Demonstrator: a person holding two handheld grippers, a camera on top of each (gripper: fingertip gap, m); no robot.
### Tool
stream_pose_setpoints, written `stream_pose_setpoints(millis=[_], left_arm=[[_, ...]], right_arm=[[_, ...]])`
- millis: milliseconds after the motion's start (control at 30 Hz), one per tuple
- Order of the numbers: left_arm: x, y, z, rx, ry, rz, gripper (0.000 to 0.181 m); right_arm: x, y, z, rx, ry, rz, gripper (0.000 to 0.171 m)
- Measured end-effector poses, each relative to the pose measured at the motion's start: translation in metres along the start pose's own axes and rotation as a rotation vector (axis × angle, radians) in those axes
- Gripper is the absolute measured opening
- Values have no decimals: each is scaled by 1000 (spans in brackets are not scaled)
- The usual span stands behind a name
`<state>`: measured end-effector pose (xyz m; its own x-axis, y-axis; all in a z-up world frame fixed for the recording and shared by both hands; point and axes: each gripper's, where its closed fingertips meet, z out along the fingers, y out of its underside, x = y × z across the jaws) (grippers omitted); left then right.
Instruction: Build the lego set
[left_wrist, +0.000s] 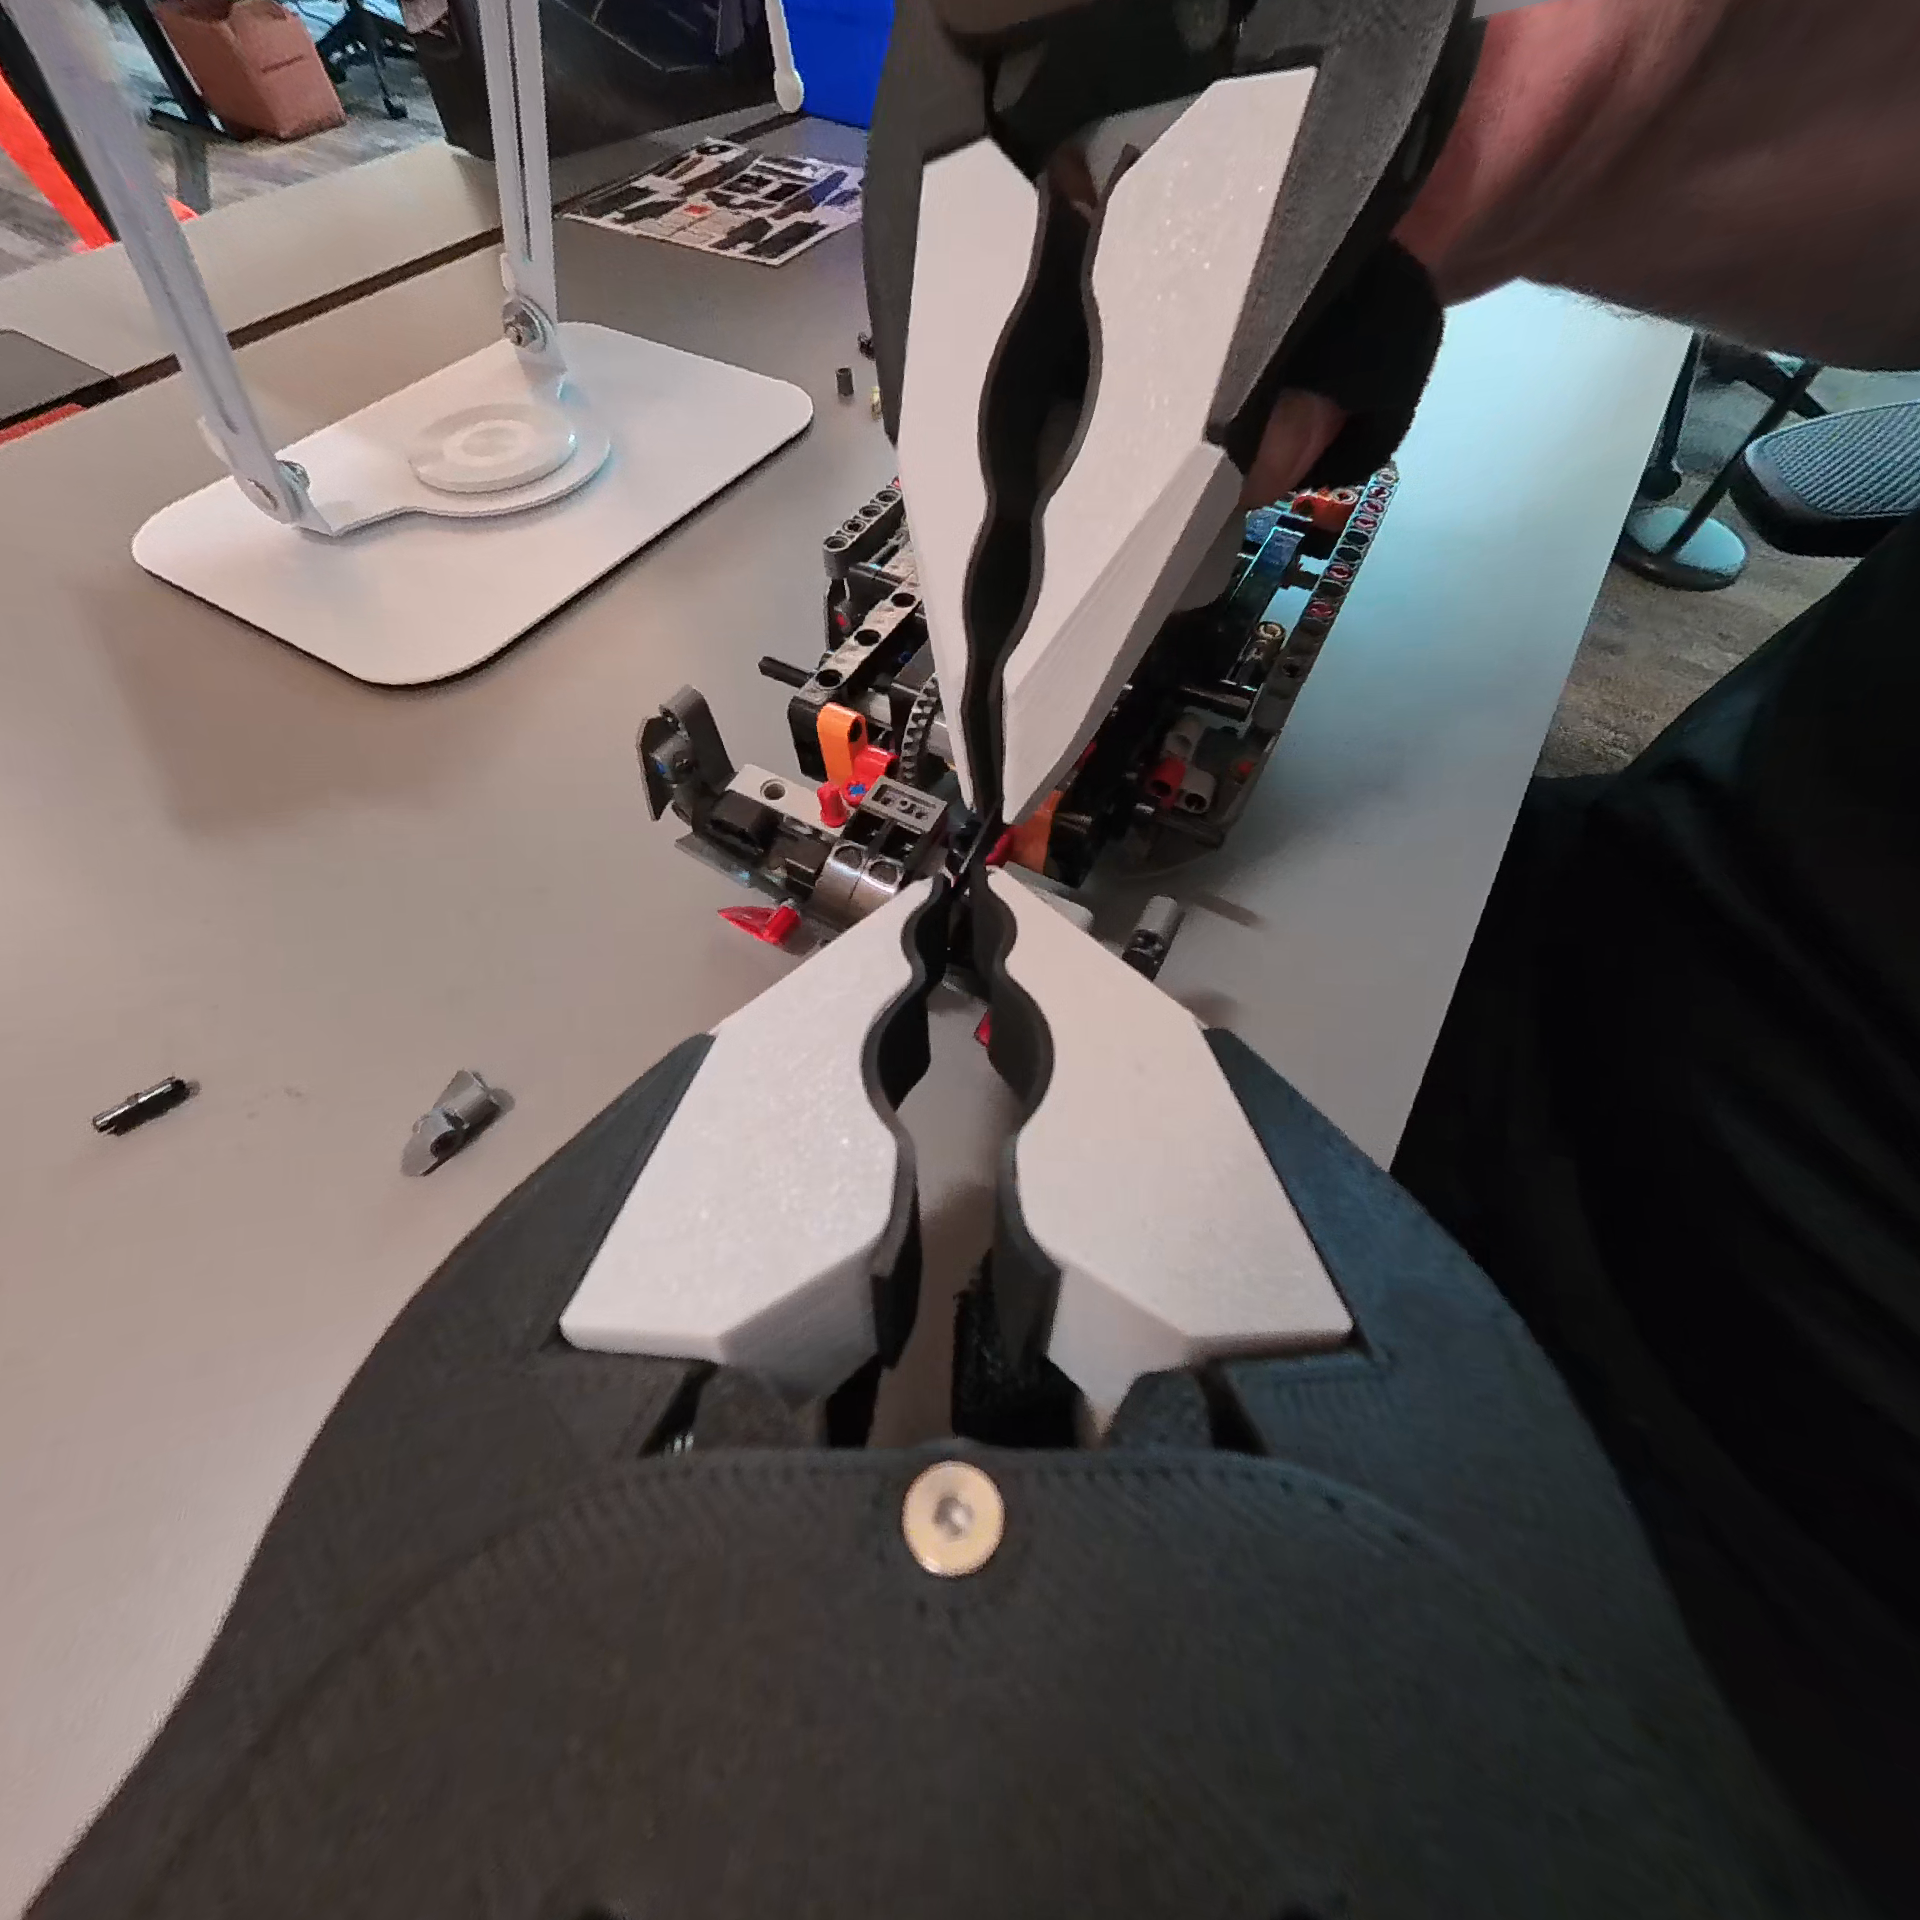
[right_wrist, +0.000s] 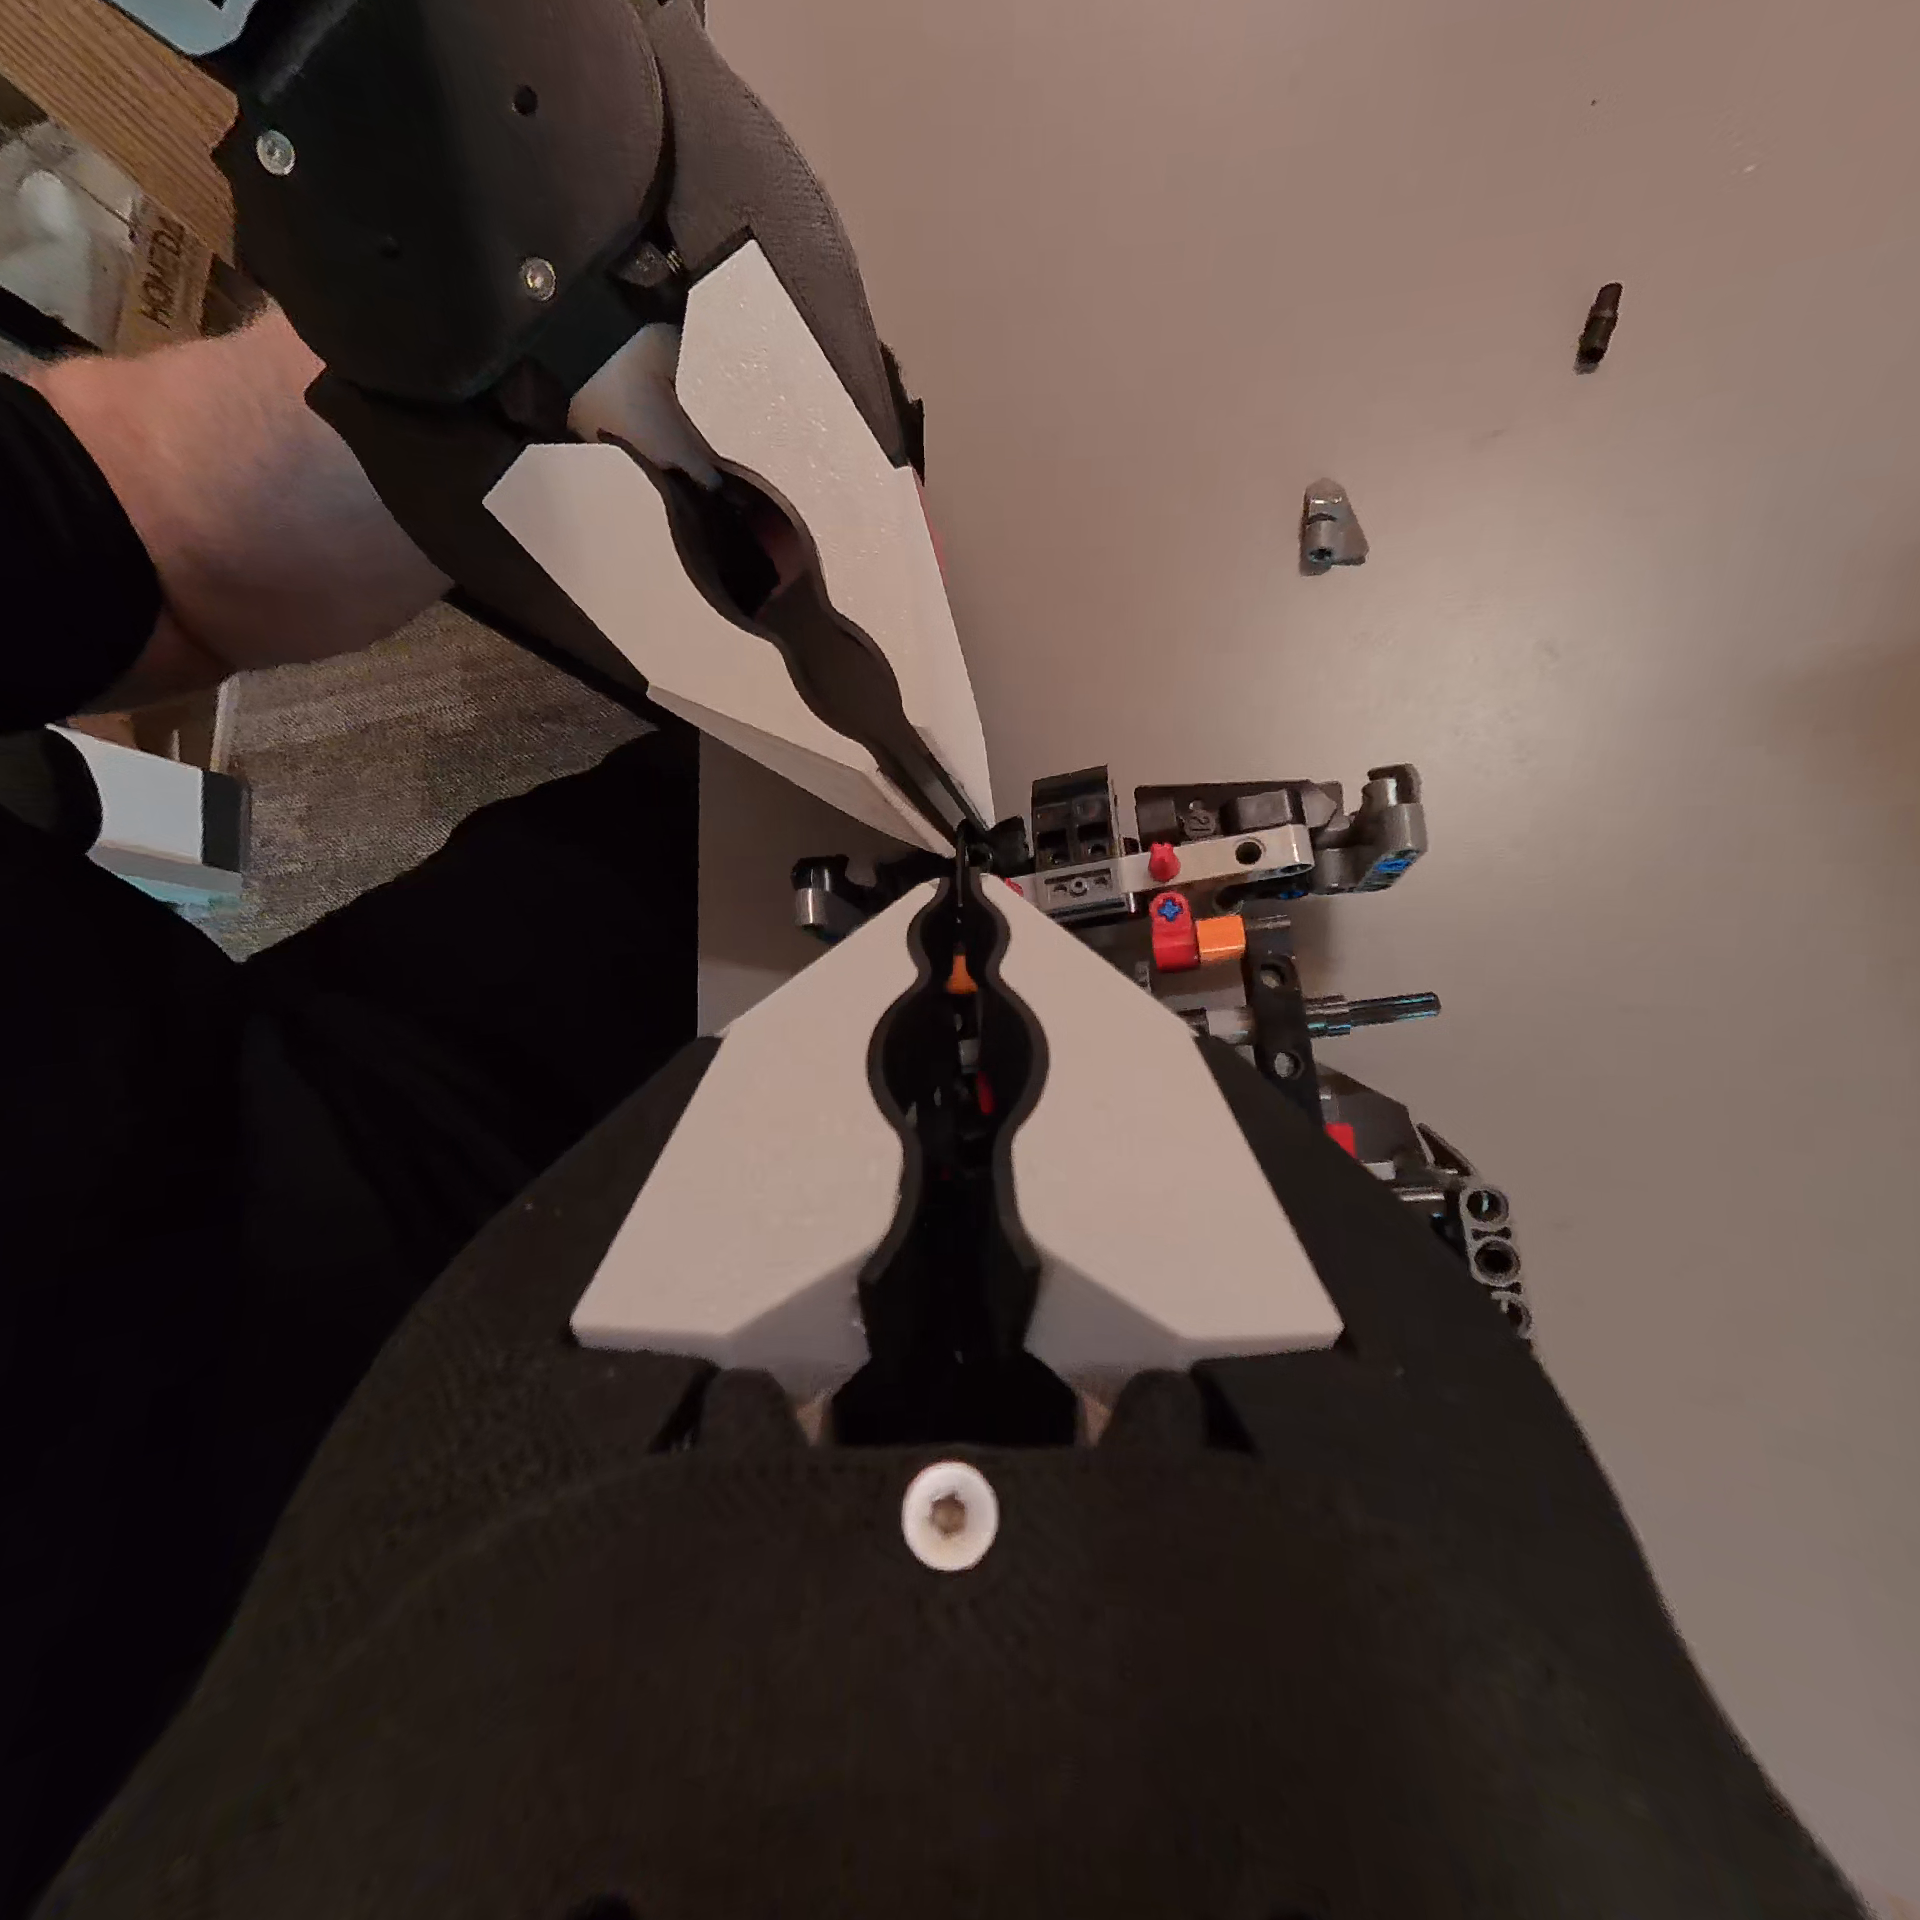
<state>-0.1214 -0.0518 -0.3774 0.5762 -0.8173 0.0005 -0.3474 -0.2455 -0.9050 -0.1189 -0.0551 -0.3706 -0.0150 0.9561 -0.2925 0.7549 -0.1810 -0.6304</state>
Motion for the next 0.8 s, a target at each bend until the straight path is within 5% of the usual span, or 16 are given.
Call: stream_pose_setpoints(millis=[800], left_arm=[[1, 4, 5, -62, -110, 86, 0]], right_arm=[[4, 4, 0, -180, -144, -176, 0]])
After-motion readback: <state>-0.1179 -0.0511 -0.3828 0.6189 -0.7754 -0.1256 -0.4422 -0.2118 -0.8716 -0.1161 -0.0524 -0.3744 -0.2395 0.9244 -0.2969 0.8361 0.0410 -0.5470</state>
